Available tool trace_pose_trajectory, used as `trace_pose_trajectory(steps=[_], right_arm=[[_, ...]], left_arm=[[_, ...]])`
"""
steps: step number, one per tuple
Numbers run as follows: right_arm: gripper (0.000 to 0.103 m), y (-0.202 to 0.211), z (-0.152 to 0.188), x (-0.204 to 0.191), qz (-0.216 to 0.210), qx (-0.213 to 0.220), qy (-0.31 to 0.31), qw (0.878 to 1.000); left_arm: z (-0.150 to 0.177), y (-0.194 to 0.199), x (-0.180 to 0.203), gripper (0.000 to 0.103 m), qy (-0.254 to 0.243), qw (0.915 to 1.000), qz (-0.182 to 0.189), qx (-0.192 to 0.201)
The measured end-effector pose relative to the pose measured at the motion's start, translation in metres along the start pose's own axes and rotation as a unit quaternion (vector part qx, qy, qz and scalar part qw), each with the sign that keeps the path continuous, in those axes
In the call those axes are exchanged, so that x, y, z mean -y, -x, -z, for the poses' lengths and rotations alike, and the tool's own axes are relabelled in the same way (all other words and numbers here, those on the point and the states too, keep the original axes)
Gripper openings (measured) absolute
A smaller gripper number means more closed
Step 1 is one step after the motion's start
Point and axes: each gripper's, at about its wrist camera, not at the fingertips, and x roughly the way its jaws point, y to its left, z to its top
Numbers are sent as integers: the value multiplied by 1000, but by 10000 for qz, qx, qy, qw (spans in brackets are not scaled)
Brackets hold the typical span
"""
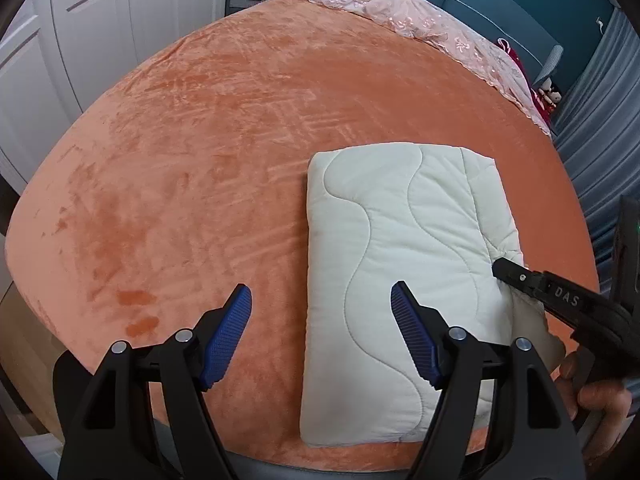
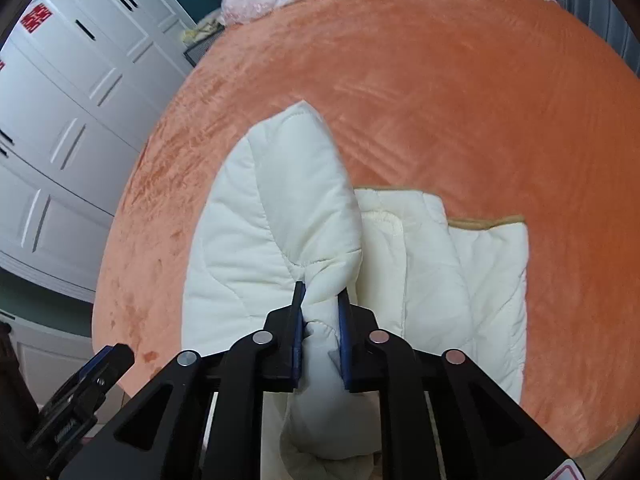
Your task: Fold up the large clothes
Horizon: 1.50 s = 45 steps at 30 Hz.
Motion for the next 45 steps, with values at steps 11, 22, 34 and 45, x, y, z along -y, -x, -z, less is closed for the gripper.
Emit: trace_pose_trajectory(steps=[11,22,34,45], right_arm=[[8,54,80,104,532,509,-792,9941],[11,3,91,128,940,227,-714,9928],[17,-25,93,139,757,101,-748,9943],[17,-29,99,133,803,152,-688,9943]], left_arm=[[13,-26,100,69,-895,9952,377,-106],[35,-83,146,71,-1431,9892,-119,-287],[41,-128,131,95,-1313,9898,-317,-450],[51,-140,128,98,-1334,9899,-423,-229]])
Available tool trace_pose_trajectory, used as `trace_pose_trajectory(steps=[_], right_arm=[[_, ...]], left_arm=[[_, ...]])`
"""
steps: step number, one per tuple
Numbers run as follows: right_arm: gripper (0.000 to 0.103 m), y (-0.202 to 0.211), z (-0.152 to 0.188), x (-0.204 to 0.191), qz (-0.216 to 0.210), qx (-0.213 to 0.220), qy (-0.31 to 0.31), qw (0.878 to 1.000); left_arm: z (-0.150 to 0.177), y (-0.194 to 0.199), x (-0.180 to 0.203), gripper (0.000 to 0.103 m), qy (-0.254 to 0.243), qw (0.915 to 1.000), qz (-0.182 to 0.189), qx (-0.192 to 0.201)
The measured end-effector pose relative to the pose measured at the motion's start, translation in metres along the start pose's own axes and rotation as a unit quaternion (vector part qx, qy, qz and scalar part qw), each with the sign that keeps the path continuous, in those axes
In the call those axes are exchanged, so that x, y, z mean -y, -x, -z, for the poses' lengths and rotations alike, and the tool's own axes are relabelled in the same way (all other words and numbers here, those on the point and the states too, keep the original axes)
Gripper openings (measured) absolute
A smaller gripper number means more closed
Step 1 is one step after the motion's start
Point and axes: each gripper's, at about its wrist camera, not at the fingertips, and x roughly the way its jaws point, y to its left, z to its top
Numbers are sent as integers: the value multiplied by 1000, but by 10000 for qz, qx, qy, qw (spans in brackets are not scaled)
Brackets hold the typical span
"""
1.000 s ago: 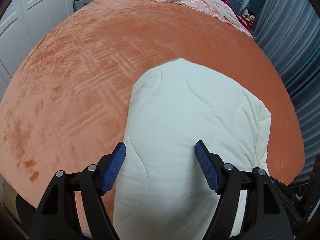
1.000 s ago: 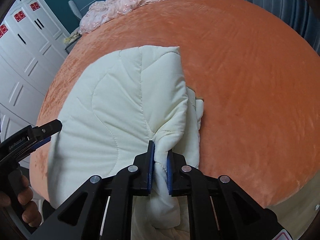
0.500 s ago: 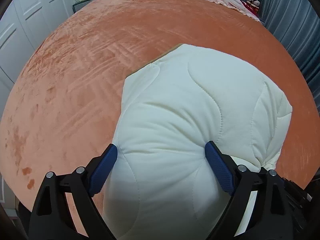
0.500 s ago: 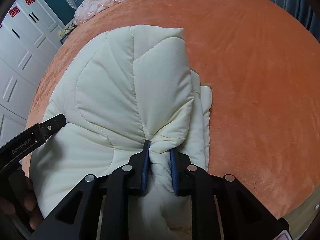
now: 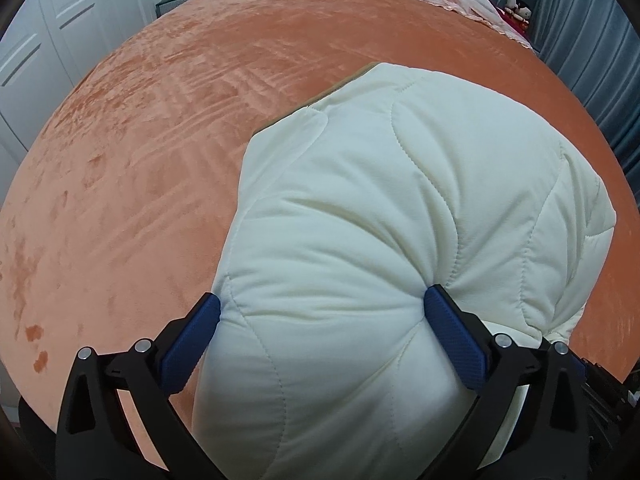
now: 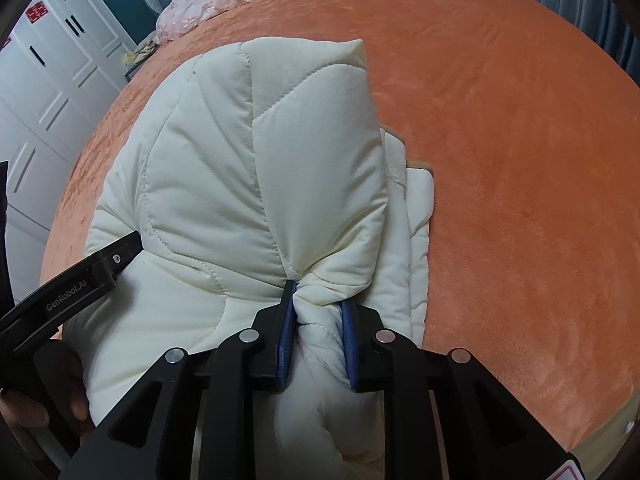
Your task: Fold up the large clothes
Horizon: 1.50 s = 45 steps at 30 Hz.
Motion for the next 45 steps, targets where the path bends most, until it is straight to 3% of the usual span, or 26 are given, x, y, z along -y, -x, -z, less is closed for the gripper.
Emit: trace_pose_trajectory(steps=[10,17,19,22,23,26,31,32,33,35,38,45], right_arm=[[18,7,3,-1,78,44,-92,9999],[30,67,-1,12,138,304,-631,9974],[34,90,-11,15,213,552,-761,9953],[35,106,-39,8,-32,784,-893,9929],[35,107,-50,5,-127,812,-948,9921],[55,90,-83,-7,-259,805,-1074,9906],[56,24,-103,-3,-45,197,-1620,9866],[50,11,-101,-1,-107,43,-1704,9853],[29,1,-96,1,-309,-48,-1761,9839],[14,5,-88,2,-431,218,-1677,9847],[11,22,-76,3,-14,778,-1383,9873],[13,-8,-55,10,556,815,-1141,9886]], left_arm=[[2,2,1,98,-12,10000,-27,73],[-6,34,-25,98,132,9983,522,-240],[-11,52,-33,96,105,9989,451,-69],[-32,75,-36,96,99,9990,339,287],[-42,79,-34,96,106,9987,344,359],[-71,84,-23,96,77,9982,286,516],[-106,52,-11,96,198,9989,318,297],[-108,43,-8,96,234,9991,307,192],[-109,34,-6,95,254,9991,317,98],[-107,21,0,94,279,9992,296,-50],[-96,11,8,94,189,9991,366,-79],[-75,-12,30,95,-89,9997,236,19]])
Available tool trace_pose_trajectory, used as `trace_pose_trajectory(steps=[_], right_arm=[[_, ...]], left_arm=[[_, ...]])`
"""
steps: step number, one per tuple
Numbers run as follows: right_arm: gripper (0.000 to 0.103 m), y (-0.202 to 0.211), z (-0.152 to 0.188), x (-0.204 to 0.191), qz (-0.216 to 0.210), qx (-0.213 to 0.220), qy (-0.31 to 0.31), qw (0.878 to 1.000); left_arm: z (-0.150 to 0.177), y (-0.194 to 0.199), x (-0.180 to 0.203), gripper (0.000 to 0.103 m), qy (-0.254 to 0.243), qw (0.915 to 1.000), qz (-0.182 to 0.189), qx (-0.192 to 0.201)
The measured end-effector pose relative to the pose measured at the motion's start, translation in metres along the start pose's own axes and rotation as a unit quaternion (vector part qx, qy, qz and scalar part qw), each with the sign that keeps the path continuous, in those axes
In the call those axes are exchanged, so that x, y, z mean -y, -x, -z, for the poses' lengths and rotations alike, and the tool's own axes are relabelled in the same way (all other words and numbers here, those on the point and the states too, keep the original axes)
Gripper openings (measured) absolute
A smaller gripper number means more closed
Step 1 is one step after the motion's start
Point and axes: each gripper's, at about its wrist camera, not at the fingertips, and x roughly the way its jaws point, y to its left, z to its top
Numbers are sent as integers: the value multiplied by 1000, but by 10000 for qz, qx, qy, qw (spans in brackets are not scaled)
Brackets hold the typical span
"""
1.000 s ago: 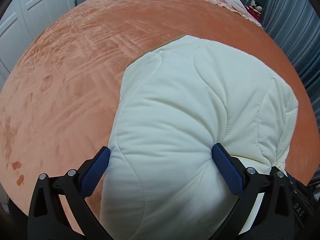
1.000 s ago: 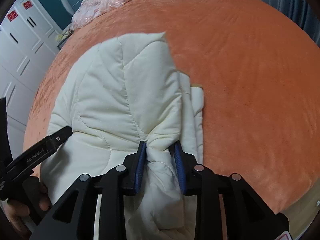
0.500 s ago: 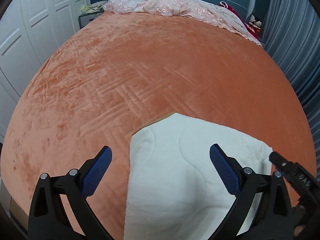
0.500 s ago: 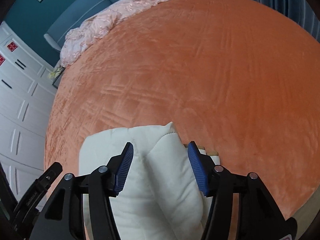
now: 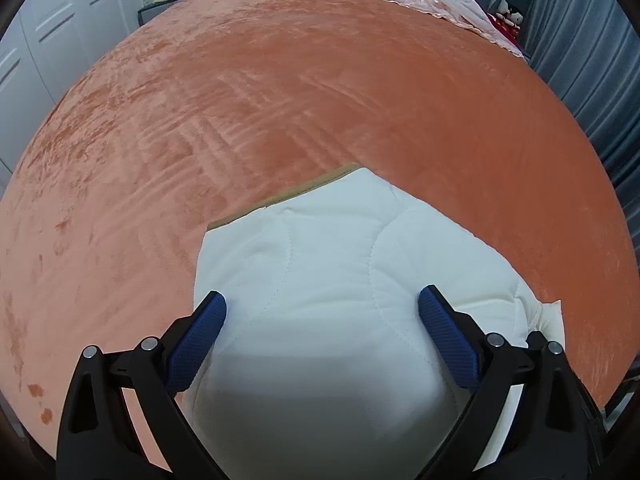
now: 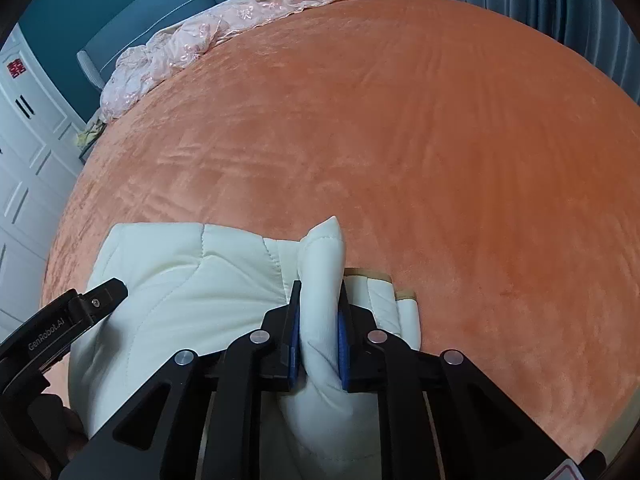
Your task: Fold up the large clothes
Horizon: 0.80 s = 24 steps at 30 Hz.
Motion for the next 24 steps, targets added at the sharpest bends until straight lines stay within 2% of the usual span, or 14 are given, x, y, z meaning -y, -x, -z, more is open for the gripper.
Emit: trace_pose_trajectory(steps=[5,10,17,24], right_arm=[[20,-20,0,-5,172,-19,252,9995],[25,-32,0,-1,61,-15,240,9997],[25,-40,1,6,-224,80,77,9997],[25,-41,7,3,-187,350,117,9991]], left_arm=[[5,-22,4,98,-75,9999,-82,-4],[6,-38,5,98,-47,9999,-153,5],[10,-47,10,98,-107,9992,-332,181],[14,-50,14,98,-196,9979,-482,395]])
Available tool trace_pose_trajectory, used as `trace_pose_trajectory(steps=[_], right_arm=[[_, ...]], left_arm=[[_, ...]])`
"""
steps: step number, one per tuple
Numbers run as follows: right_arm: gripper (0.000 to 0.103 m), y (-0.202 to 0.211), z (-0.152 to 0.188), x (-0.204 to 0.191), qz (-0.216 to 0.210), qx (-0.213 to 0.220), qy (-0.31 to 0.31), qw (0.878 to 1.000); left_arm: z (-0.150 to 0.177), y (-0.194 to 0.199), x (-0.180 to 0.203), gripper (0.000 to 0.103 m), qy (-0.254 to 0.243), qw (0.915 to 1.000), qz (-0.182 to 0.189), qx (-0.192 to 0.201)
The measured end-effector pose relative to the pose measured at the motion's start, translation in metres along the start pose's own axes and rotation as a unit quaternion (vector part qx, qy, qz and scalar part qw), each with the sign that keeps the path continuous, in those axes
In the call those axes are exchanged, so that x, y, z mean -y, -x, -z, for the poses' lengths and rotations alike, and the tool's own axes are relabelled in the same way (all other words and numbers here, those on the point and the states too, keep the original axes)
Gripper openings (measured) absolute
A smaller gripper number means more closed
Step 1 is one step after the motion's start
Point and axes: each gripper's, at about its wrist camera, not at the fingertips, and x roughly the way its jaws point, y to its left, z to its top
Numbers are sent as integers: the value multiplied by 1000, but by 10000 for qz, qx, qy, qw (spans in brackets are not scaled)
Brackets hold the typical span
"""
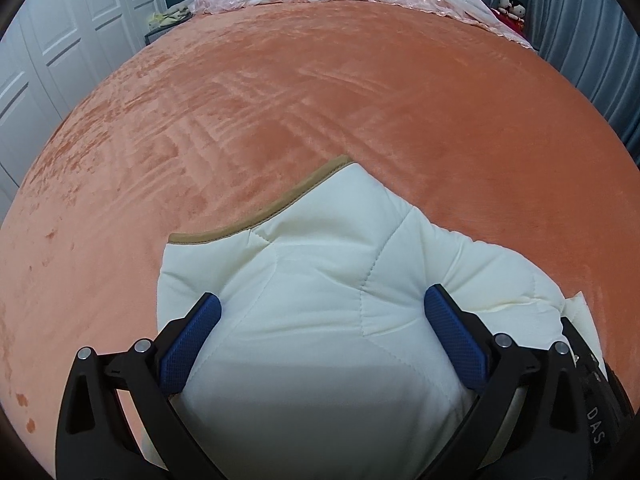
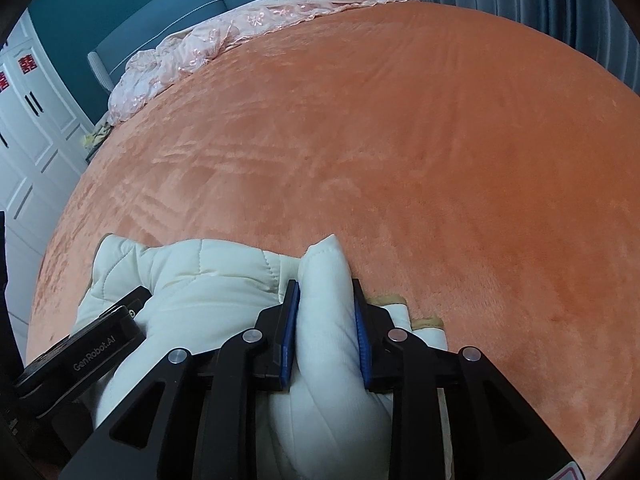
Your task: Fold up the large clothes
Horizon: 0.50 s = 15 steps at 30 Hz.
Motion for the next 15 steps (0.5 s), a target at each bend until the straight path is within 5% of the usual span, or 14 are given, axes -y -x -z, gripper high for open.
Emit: trace_pose_trajectory(steps=[8,11,15], right_arm=[[23,5,-4,8,-146,-118,-166,9997],[23,40,-8,23,-310,-143,-614,9975],[27,99,12,31,-434,-165,-347,9983]], left_arm=[[-3,5,-7,98,97,9997,179,-92],[-1,29,-22,98,72,9989,413,-219],[25,77,-44,98,-75,9972,708,-216]])
